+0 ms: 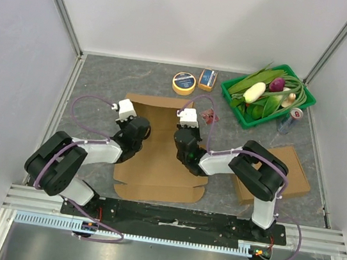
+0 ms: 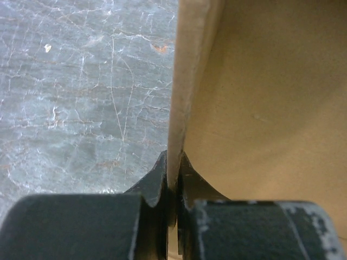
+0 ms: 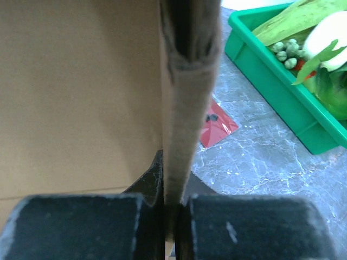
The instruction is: Fold the paper box
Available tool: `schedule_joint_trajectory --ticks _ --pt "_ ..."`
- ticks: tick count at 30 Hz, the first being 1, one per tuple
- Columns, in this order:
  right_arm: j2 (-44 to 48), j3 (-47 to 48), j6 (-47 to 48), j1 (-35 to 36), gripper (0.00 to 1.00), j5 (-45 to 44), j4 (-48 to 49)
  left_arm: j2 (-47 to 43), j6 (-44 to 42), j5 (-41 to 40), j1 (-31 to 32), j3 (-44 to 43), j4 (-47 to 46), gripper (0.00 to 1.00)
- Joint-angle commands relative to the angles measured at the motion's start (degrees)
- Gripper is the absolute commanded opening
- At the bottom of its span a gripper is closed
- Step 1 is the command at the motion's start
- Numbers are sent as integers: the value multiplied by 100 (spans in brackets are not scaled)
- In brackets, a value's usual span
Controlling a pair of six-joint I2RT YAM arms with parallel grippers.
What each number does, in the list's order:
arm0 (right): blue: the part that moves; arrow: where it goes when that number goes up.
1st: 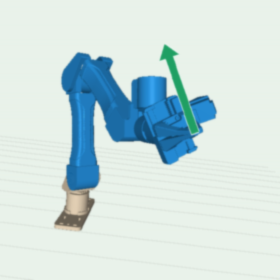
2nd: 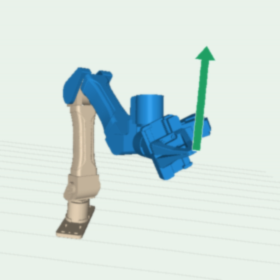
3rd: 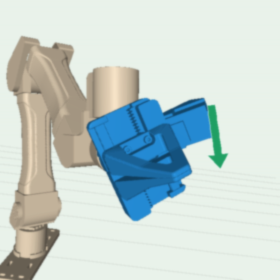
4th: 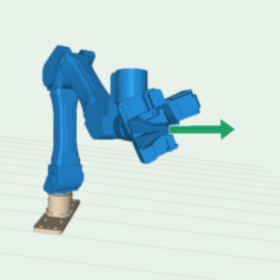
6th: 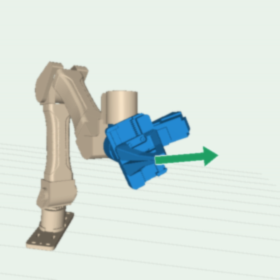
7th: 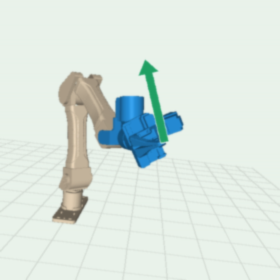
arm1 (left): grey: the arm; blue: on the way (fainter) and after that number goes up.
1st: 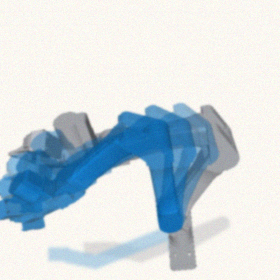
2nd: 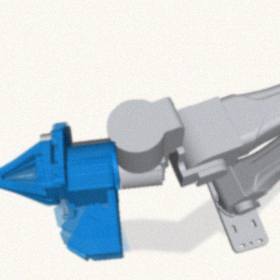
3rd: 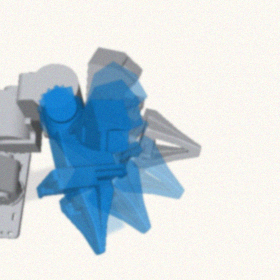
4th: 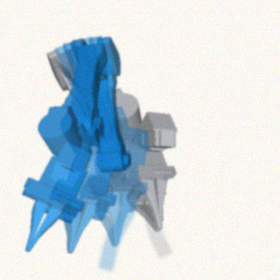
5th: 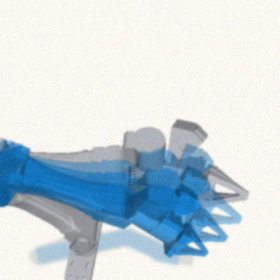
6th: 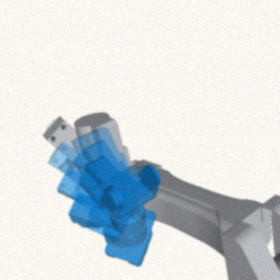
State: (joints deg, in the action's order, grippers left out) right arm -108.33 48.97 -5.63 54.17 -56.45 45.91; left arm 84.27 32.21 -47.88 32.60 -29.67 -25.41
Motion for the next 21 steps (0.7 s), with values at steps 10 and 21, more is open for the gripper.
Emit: schedule_joint_trajectory --ticks 10,21 --pt "119 236 -210 32 17 859 -636 -200 -189 1297 -43 884 -2040 22" --pt "857 -370 -448 -495 76 2638 -1091 -1877 -82 1982 -342 1411 -1020 74"
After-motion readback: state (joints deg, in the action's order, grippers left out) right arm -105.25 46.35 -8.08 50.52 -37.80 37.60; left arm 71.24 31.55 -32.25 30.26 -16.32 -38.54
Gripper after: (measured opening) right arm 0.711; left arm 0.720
